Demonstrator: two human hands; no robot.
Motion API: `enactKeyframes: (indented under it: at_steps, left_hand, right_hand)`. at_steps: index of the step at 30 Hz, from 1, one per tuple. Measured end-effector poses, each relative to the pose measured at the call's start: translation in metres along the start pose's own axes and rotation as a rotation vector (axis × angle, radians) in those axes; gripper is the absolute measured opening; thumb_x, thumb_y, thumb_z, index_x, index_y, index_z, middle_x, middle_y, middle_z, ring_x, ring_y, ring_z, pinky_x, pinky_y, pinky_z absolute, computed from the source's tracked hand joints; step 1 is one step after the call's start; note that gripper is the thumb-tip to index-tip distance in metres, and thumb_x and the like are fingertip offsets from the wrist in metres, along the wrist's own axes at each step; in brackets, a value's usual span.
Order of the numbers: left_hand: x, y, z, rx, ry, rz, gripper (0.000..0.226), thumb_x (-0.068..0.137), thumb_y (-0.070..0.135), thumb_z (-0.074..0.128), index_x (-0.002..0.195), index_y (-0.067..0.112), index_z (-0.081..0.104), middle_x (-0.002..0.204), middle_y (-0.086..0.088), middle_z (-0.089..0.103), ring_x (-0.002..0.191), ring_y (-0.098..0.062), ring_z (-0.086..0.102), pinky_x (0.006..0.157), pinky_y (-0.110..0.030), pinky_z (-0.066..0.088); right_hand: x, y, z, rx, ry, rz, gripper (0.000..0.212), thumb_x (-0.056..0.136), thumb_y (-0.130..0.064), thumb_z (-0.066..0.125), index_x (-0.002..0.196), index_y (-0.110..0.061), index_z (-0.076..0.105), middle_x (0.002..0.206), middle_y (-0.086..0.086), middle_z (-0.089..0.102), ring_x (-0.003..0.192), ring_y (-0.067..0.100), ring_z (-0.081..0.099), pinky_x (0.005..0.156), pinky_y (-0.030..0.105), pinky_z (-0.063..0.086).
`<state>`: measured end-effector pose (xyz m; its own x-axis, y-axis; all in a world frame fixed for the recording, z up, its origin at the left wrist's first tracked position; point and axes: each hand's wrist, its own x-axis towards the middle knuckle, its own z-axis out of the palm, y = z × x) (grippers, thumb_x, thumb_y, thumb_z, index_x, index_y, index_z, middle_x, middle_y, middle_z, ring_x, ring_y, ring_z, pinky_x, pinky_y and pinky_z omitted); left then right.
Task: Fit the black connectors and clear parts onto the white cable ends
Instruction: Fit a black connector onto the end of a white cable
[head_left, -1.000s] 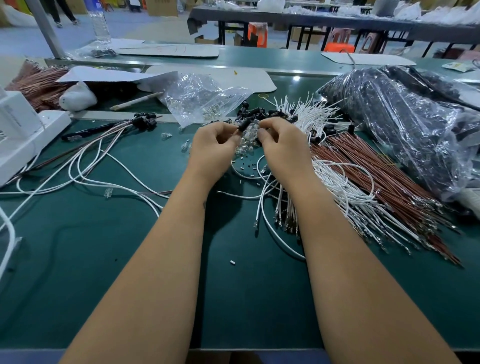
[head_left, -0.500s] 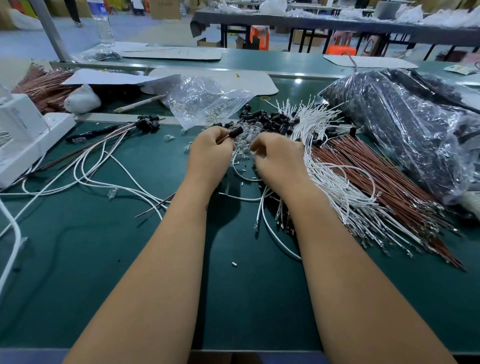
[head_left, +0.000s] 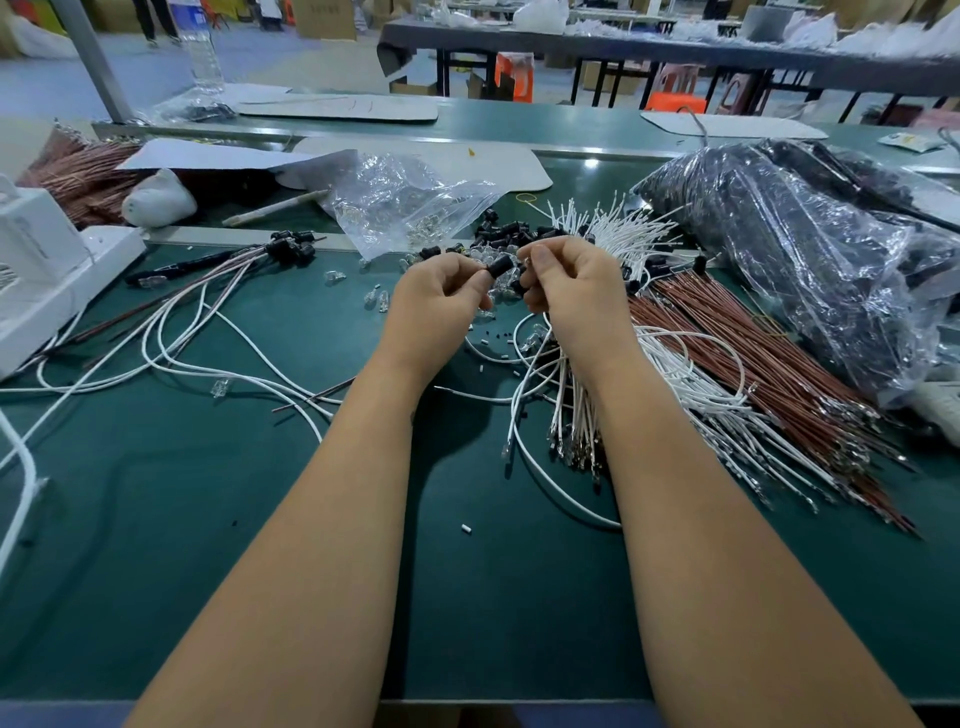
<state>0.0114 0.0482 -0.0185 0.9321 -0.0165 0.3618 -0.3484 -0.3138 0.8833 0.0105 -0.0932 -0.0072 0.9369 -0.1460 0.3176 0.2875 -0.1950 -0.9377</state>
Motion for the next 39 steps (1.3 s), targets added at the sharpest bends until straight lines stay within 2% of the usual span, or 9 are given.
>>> enactKeyframes:
  at_steps: [4, 13, 23, 31, 35, 39]
  left_hand:
    - [-0.0004, 0.0013, -0.0015, -0.018, 0.005, -0.001, 0.014, 0.093, 0.011, 0.059, 0.088, 0.003, 0.068, 0.065, 0.001, 0.062, 0.044, 0.004, 0.044, 0.049, -0.006, 0.033]
    - [0.0019, -0.0027, -0.0043, -0.004, 0.008, -0.026, 0.014, 0.091, 0.015, 0.064, 0.085, 0.003, 0.070, 0.065, 0.001, 0.066, 0.047, 0.005, 0.050, 0.052, -0.006, 0.037]
    - [0.0014, -0.0017, -0.0040, -0.041, 0.004, -0.023, 0.012, 0.090, 0.015, 0.066, 0.085, 0.005, 0.070, 0.064, 0.000, 0.065, 0.045, 0.005, 0.050, 0.051, -0.005, 0.036]
    - [0.0008, -0.0023, -0.0046, -0.060, -0.002, -0.032, 0.010, 0.089, 0.017, 0.067, 0.083, 0.009, 0.070, 0.064, 0.001, 0.066, 0.048, 0.005, 0.052, 0.054, -0.006, 0.038]
    - [-0.0001, -0.0006, -0.0045, -0.057, -0.032, -0.038, 0.011, 0.090, 0.019, 0.065, 0.083, 0.012, 0.070, 0.063, 0.001, 0.066, 0.045, 0.004, 0.049, 0.051, -0.006, 0.035]
    - [-0.0010, 0.0009, -0.0041, -0.058, -0.034, -0.033, 0.012, 0.091, 0.016, 0.064, 0.085, 0.008, 0.069, 0.063, -0.001, 0.065, 0.043, 0.004, 0.048, 0.050, -0.005, 0.034]
  right_hand:
    - [-0.0009, -0.0015, -0.0010, 0.055, -0.006, 0.017, 0.013, 0.096, -0.007, 0.055, 0.091, -0.014, 0.065, 0.075, 0.001, 0.064, 0.063, 0.003, 0.059, 0.060, 0.015, 0.049]
    - [-0.0027, -0.0028, -0.0030, 0.074, -0.014, -0.009, 0.016, 0.093, -0.006, 0.059, 0.088, -0.018, 0.069, 0.076, 0.000, 0.065, 0.066, 0.006, 0.058, 0.064, 0.017, 0.051]
    - [-0.0009, -0.0005, -0.0041, 0.111, 0.009, 0.049, 0.010, 0.092, -0.009, 0.063, 0.087, -0.016, 0.068, 0.076, 0.002, 0.066, 0.069, 0.010, 0.061, 0.069, 0.022, 0.054]
    - [-0.0018, -0.0013, -0.0057, 0.172, 0.002, 0.063, 0.012, 0.091, -0.006, 0.062, 0.086, -0.015, 0.068, 0.075, 0.001, 0.067, 0.069, 0.011, 0.063, 0.066, 0.020, 0.052]
    - [-0.0010, 0.0002, -0.0060, 0.190, 0.013, 0.063, 0.015, 0.091, -0.005, 0.061, 0.085, -0.016, 0.068, 0.077, 0.003, 0.068, 0.069, 0.012, 0.063, 0.067, 0.021, 0.052]
    - [-0.0005, 0.0008, -0.0061, 0.177, 0.010, 0.061, 0.014, 0.091, -0.004, 0.061, 0.085, -0.016, 0.068, 0.077, 0.003, 0.067, 0.069, 0.011, 0.062, 0.066, 0.020, 0.052]
